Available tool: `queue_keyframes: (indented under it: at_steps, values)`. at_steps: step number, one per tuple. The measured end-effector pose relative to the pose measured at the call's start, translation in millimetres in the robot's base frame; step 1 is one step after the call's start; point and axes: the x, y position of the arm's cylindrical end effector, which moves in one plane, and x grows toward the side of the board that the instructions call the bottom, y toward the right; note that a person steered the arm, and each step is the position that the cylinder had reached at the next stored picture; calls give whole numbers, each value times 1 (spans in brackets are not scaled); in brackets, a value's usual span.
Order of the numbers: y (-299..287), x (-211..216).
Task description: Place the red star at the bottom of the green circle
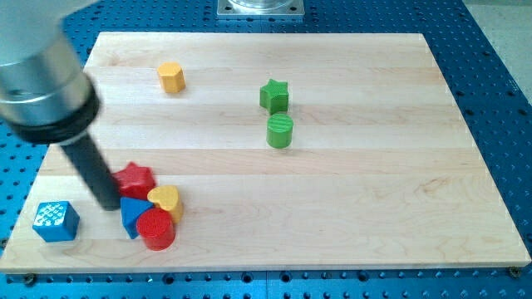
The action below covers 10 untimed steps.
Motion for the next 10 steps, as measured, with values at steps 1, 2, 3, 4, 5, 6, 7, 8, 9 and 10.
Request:
queue_keyframes:
  at_steps: [1, 2, 3, 4, 5, 6, 7, 8, 9, 10]
  values:
    - [45, -55]
    - [32, -67]
    - [50, -67]
    - [99, -67]
    - [109, -69]
    - [66, -59]
    - [72, -40]
    - [123, -40]
    - [151, -42]
    - [147, -64]
